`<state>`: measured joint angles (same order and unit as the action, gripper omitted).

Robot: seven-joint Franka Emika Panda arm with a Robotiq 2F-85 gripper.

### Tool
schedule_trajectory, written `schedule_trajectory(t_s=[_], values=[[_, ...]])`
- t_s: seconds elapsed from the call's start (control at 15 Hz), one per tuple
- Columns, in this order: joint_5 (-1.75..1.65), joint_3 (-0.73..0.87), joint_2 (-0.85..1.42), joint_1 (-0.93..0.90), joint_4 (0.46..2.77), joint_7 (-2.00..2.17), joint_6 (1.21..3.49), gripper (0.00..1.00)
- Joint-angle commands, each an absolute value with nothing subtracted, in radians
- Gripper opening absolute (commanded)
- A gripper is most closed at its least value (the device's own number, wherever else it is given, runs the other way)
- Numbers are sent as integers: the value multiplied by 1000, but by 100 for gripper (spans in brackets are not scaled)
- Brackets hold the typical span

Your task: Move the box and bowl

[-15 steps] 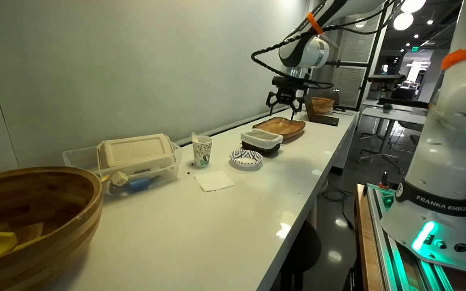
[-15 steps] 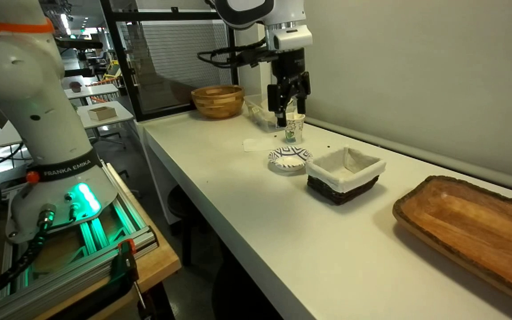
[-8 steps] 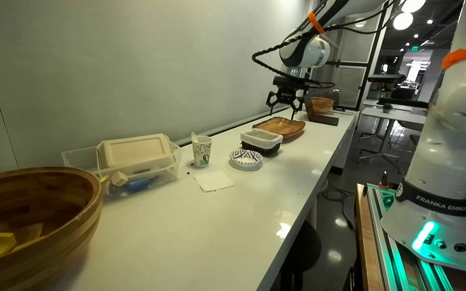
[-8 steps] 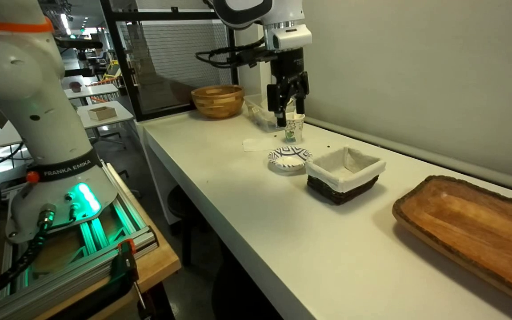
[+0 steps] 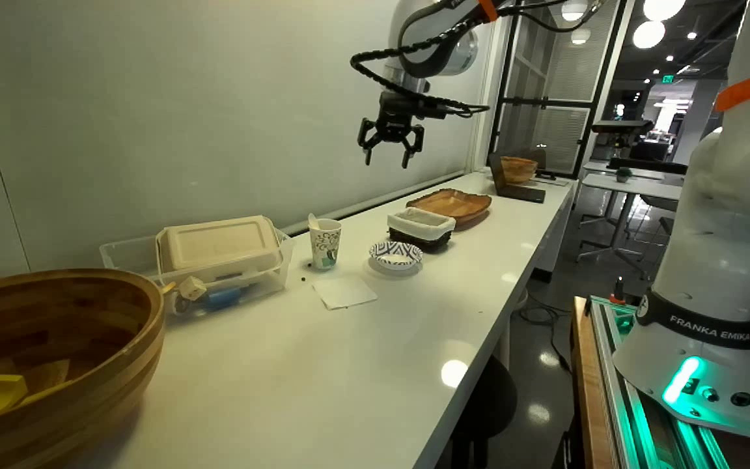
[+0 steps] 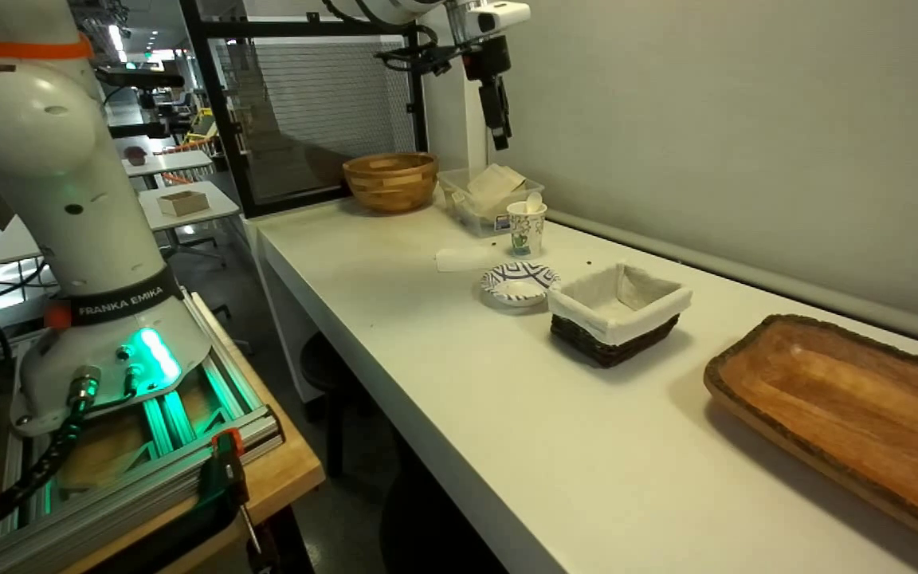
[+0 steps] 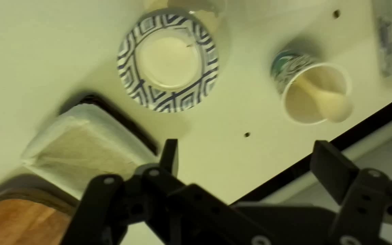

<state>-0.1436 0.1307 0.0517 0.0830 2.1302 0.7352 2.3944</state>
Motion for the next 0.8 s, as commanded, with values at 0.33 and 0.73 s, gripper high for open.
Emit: schedule_trajectory(t_s=[0.33, 0.73], values=[[-153, -91, 227, -144, 1918, 668, 2374, 100], [-134, -134, 305, -269, 1875, 620, 2386, 100]])
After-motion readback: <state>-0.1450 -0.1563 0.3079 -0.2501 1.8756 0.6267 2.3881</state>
